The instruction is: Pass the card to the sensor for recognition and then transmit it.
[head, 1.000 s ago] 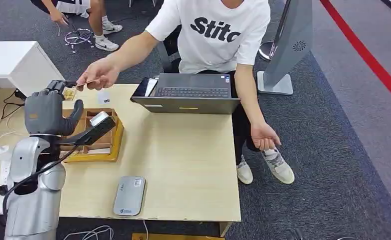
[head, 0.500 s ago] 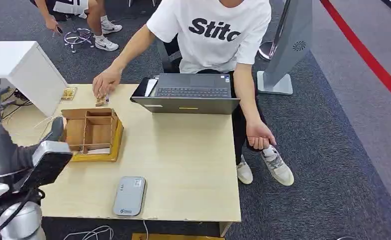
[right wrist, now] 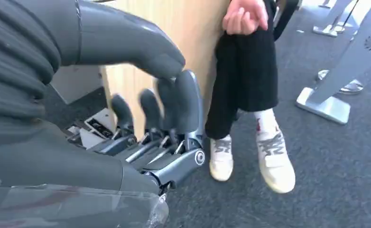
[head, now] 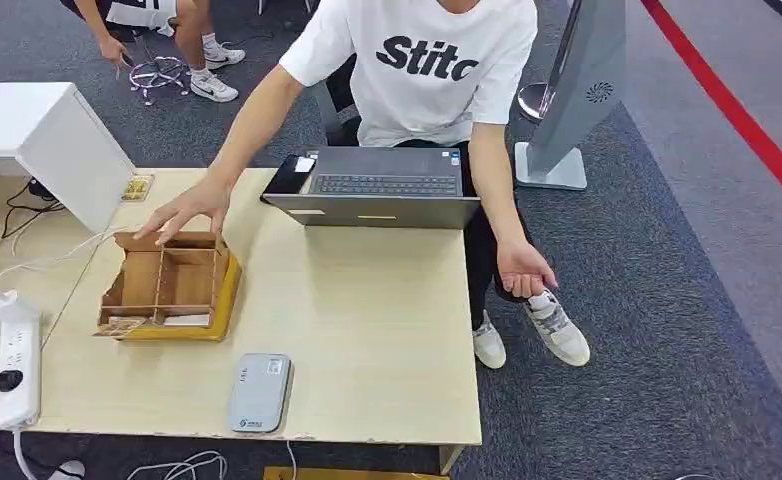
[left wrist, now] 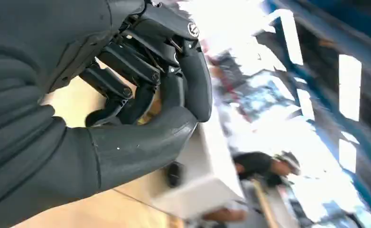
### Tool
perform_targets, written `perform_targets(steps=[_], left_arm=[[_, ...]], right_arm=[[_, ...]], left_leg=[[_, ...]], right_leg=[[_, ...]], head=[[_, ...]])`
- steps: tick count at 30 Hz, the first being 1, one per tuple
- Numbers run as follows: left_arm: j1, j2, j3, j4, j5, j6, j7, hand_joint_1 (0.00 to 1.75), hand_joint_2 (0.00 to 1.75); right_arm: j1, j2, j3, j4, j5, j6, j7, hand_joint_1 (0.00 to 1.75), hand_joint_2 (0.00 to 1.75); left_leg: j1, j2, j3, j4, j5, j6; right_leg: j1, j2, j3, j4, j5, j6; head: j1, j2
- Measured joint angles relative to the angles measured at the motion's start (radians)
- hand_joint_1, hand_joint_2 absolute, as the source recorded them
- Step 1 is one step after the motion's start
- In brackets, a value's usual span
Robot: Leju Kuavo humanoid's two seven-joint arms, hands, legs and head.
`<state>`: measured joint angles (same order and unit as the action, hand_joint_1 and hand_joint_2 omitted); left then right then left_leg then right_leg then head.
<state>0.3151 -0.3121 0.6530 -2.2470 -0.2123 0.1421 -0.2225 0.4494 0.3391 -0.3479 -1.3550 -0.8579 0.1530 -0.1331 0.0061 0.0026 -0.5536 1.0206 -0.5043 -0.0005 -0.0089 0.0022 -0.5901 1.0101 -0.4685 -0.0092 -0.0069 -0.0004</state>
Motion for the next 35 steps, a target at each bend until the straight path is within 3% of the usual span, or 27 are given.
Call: perform_targets(steps=[2, 3, 4, 5, 6, 7, 10, 13, 15, 18, 20, 23, 26, 32, 35], left_arm=[[0.026, -0.011, 0.031, 0.053, 0.06, 0.121, 0.08, 1.75, 1.75], [0.032, -0.015, 0.033, 0.086, 0.078, 0.192, 0.121, 1.75, 1.75], [0.037, -0.018, 0.035, 0.128, 0.086, 0.259, 0.17, 1.75, 1.75], [0.037, -0.021, 0.038, 0.16, 0.08, 0.297, 0.196, 1.61, 1.75], [0.037, -0.027, 0.041, 0.216, 0.069, 0.326, 0.226, 0.54, 1.75], [0.037, -0.03, 0.046, 0.264, 0.057, 0.322, 0.261, 0.05, 1.75], [0.014, -0.036, 0.073, 0.439, 0.036, 0.292, 0.427, 0.0, 1.75], [-0.009, -0.04, 0.101, 0.627, 0.084, 0.253, 0.527, 0.0, 1.75], [-0.015, -0.041, 0.104, 0.737, 0.058, 0.203, 0.605, 0.0, 1.75], [-0.021, -0.043, 0.103, 0.881, -0.089, 0.025, 0.805, 0.0, 1.75], [-0.022, -0.043, 0.101, 0.959, -0.196, -0.1, 0.893, 0.0, 1.75], [-0.016, -0.045, 0.076, 1.039, -0.47, -0.366, 0.913, 0.0, 1.75], [0.008, -0.05, 0.021, 1.064, -0.565, -0.506, 0.917, 0.0, 1.75], [0.034, -0.056, -0.049, 1.079, -0.558, -0.538, 0.921, 0.0, 1.75], [0.039, -0.055, -0.062, 1.079, -0.572, -0.547, 0.895, 0.0, 1.75]], right_arm=[[0.0, 0.0, 0.001, -0.019, 0.004, 0.001, 0.006, 1.75, 1.75], [-0.001, 0.0, 0.001, -0.024, 0.013, 0.004, 0.014, 1.4, 1.75], [-0.003, 0.0, 0.0, -0.027, 0.022, 0.009, 0.024, 0.0, 1.75], [-0.005, 0.0, -0.002, -0.028, 0.029, 0.014, 0.03, 0.0, 1.75], [-0.008, 0.0, -0.003, -0.028, 0.039, 0.024, 0.038, 0.0, 1.75], [-0.012, 0.0, -0.005, -0.028, 0.053, 0.032, 0.047, 0.0, 1.75], [-0.031, 0.0, -0.02, -0.021, 0.115, 0.066, 0.087, 0.0, 1.75], [-0.054, 0.0, -0.047, -0.003, 0.189, 0.117, 0.114, 0.0, 1.75], [-0.076, 0.0, -0.07, 0.018, 0.245, 0.149, 0.124, 0.0, 1.75], [-0.101, 0.0, -0.093, 0.04, 0.342, 0.176, 0.137, 0.0, 1.75], [-0.109, 0.0, -0.1, 0.046, 0.393, 0.184, 0.138, 0.0, 1.75], [-0.11, 0.0, -0.101, 0.048, 0.43, 0.16, 0.122, 0.0, 1.75], [-0.104, 0.0, -0.092, 0.039, 0.456, 0.132, 0.114, 0.0, 1.75], [-0.097, 0.0, -0.073, 0.015, 0.51, 0.127, 0.114, 0.0, 1.75], [-0.093, 0.0, -0.069, 0.007, 0.529, 0.132, 0.115, 0.0, 1.75]], left_leg=[[0.0, 0.0, 0.0, 0.0, 0.0, 0.0], [0.0, 0.0, 0.001, 0.0, 0.0, 0.0], [0.0, 0.0, 0.001, 0.0, 0.0, 0.0], [0.0, 0.0, 0.001, 0.0, 0.0, 0.0], [0.0, -0.001, 0.001, 0.0, 0.0, 0.0], [0.0, -0.002, 0.001, 0.0, 0.0, 0.0], [-0.001, -0.001, 0.003, 0.0, 0.0, 0.0], [-0.001, -0.001, 0.003, 0.0, 0.0, 0.0], [-0.001, 0.0, 0.004, 0.0, 0.0, 0.0], [-0.001, -0.001, 0.004, 0.0, -0.001, 0.002], [-0.001, 0.0, 0.004, 0.0, -0.001, 0.002], [-0.001, -0.001, 0.003, 0.0, -0.001, 0.002], [-0.001, -0.001, 0.004, 0.0, -0.001, 0.002], [-0.001, -0.001, 0.004, 0.0, -0.001, 0.002], [-0.001, -0.001, 0.004, 0.0, -0.001, 0.002]], right_leg=[[0.0, 0.0, 0.0, 0.0, 0.0, 0.0], [0.0, 0.0, 0.001, 0.0, 0.0, 0.0], [0.0, 0.0, 0.001, 0.0, 0.0, 0.0], [0.0, -0.001, 0.002, 0.0, 0.0, 0.0], [0.0, -0.001, 0.002, 0.0, 0.0, 0.0], [0.0, -0.002, 0.003, 0.0, 0.0, 0.0], [-0.001, -0.001, 0.003, 0.0, 0.0, 0.0], [0.0, -0.001, 0.003, 0.0, 0.0, 0.0], [-0.001, -0.001, 0.004, 0.0, 0.0, 0.0], [-0.001, -0.001, 0.004, 0.0, 0.0, 0.0], [-0.001, -0.001, 0.004, 0.0, 0.0, 0.0], [-0.001, -0.002, 0.004, 0.0, 0.0, 0.0], [-0.001, -0.001, 0.004, 0.0, 0.0, 0.0], [0.0, -0.002, 0.004, 0.0, -0.001, 0.0], [0.0, -0.002, 0.004, 0.0, -0.001, 0.0]], head=[[0.0, 0.0], [0.0, 0.0], [-0.002, 0.0], [-0.001, 0.0], [-0.002, 0.0], [-0.001, 0.0], [-0.001, 0.0], [-0.001, 0.0], [-0.001, 0.0], [0.001, 0.0], [0.0, 0.0], [0.001, 0.0], [0.0, 0.0], [0.001, 0.0], [0.001, 0.0]])
